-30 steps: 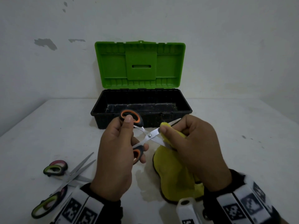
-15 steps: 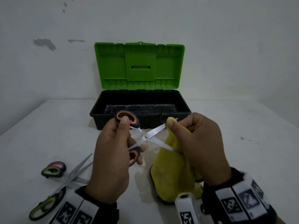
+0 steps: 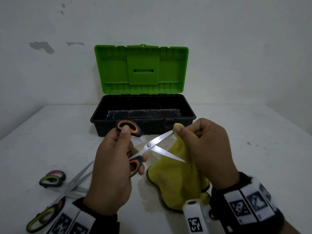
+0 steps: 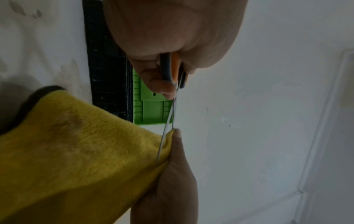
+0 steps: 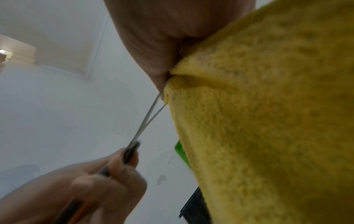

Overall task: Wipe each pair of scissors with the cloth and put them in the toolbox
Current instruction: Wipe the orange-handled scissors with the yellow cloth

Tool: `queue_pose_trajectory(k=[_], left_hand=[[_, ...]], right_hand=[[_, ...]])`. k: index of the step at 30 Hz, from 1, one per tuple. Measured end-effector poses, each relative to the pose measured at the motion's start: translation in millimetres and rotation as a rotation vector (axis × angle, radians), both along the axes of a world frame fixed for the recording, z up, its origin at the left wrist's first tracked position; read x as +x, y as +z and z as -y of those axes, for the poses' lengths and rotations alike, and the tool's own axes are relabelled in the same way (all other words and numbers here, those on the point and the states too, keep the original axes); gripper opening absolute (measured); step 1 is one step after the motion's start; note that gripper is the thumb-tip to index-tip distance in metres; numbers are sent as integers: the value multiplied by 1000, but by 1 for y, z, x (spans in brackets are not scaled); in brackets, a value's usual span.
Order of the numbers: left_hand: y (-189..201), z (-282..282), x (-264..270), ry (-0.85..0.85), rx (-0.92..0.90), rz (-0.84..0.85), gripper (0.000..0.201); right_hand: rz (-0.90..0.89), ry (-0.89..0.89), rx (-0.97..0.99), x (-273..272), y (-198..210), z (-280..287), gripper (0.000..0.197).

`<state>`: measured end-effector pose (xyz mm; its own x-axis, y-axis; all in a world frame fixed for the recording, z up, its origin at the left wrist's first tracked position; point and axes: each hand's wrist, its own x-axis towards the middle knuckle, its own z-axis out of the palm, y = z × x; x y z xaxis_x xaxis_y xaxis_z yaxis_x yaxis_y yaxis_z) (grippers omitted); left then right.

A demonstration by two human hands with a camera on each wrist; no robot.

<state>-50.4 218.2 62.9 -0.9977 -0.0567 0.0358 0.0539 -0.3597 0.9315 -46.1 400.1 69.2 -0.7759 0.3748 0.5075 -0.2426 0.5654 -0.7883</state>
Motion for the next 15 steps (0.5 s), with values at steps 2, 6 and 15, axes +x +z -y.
queue_pose_trajectory(k=[2, 6, 15], left_hand=[[0, 1, 1, 5, 2, 11, 22], [2, 2, 1, 51, -64, -40, 22], [5, -6, 5, 103, -214, -151, 25]], right_hand=[[0, -52, -26, -5, 4, -14, 33], [-38, -102, 9, -2, 14, -30, 32], [-99, 77, 416, 24, 40, -6, 22]])
